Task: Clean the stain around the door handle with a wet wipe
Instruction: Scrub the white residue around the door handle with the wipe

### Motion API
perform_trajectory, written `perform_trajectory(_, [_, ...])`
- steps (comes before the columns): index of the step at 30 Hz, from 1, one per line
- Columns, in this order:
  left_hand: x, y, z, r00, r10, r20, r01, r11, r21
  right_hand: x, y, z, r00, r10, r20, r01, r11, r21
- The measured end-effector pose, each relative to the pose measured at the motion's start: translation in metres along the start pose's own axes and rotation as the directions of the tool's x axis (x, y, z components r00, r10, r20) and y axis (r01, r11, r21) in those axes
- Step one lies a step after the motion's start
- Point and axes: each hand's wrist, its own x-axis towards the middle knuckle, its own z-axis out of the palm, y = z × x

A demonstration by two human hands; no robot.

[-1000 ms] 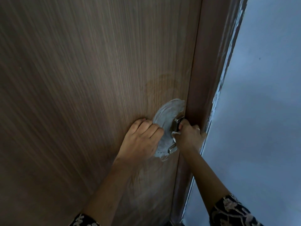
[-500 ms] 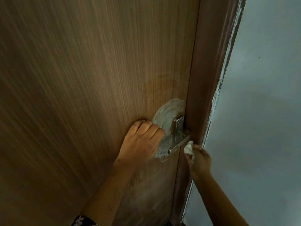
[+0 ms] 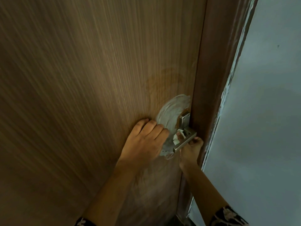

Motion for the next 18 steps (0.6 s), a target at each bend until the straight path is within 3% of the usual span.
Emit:
perform_trajectory(6, [0.001,0.0,-0.002,1.0,-0.009,0.002,0.009,1.0,-0.012,0.002,0.016,-0.024,0.991,0.093,-0.092,-0.109,0.976,-0.187])
perform_trajectory(9, [0.0,-0.001,-0.001,1.0,-0.007,0.006,0.007,1.0,-0.01,0.001,0.02,-0.026,0.992,0.104,-0.064,-0.117,0.962,-0.245])
perform_trajectory(15, [0.0,0.0,0.0,1.0,-0.009,0.008,0.009,1.0,0.01,0.011,-0.007,-0.011,0.977,0.13,-0.168,-0.136,0.991,-0.02])
perform_trajectory(18, [0.001,0.0,-0.001,1.0,-0.009,0.013,0.009,1.0,0.011,0.007,-0.01,-0.004,0.962,0.167,-0.214,-0.173,0.985,-0.01])
